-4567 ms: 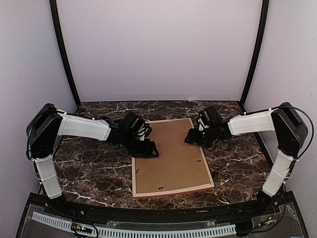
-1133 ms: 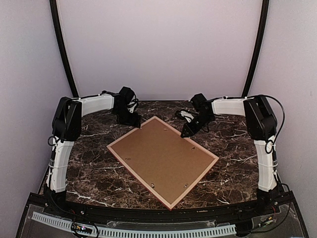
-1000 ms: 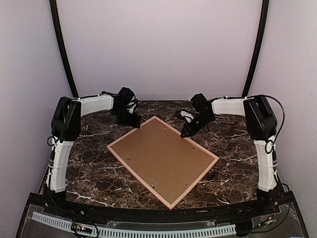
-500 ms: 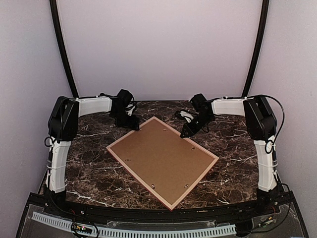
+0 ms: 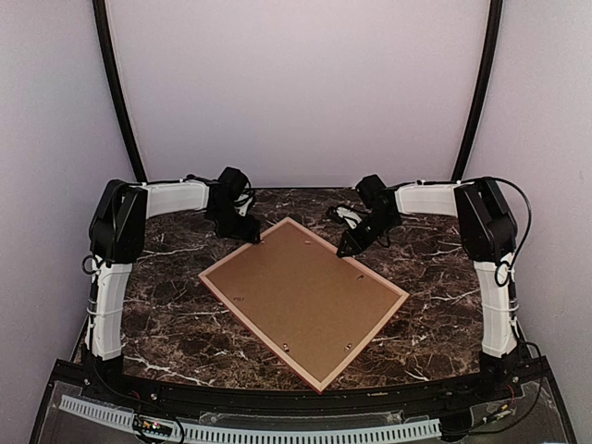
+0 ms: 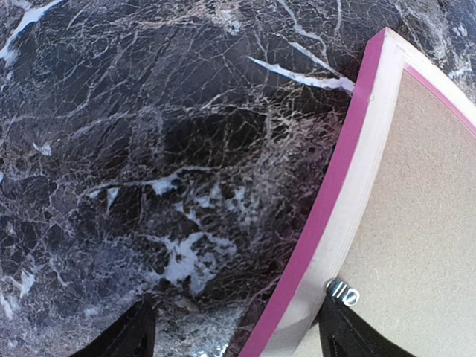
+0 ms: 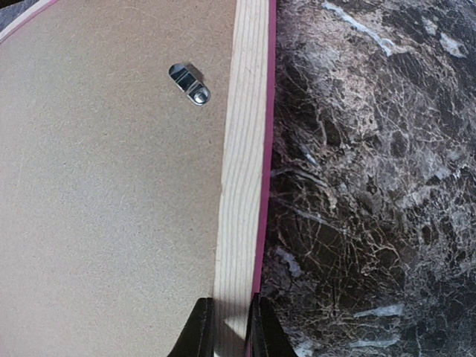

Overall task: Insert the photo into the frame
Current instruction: Position the photo frame at the center of the board.

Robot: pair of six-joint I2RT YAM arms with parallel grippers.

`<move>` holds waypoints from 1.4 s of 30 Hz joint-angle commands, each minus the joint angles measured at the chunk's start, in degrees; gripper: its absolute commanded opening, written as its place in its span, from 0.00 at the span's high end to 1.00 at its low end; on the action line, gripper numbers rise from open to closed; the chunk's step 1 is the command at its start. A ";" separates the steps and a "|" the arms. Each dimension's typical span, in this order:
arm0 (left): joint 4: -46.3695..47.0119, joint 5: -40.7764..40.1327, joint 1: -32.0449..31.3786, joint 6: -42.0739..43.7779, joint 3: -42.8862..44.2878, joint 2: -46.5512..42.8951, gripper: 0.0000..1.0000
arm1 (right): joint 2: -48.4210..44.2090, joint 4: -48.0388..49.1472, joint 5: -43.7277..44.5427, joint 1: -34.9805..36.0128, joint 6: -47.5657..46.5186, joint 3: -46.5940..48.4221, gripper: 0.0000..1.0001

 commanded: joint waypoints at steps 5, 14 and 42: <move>3.79 -0.84 -0.24 -0.13 -1.25 -0.02 0.22 | 2.33 -0.85 -2.55 0.20 -0.58 -1.18 0.89; 7.60 1.81 -0.28 0.37 -0.74 1.57 0.22 | 2.59 -0.50 -4.13 0.33 -0.97 -1.35 0.90; 2.98 3.84 -0.36 -7.23 -14.72 -16.77 0.22 | 2.28 1.57 2.81 -1.32 8.32 -1.45 0.95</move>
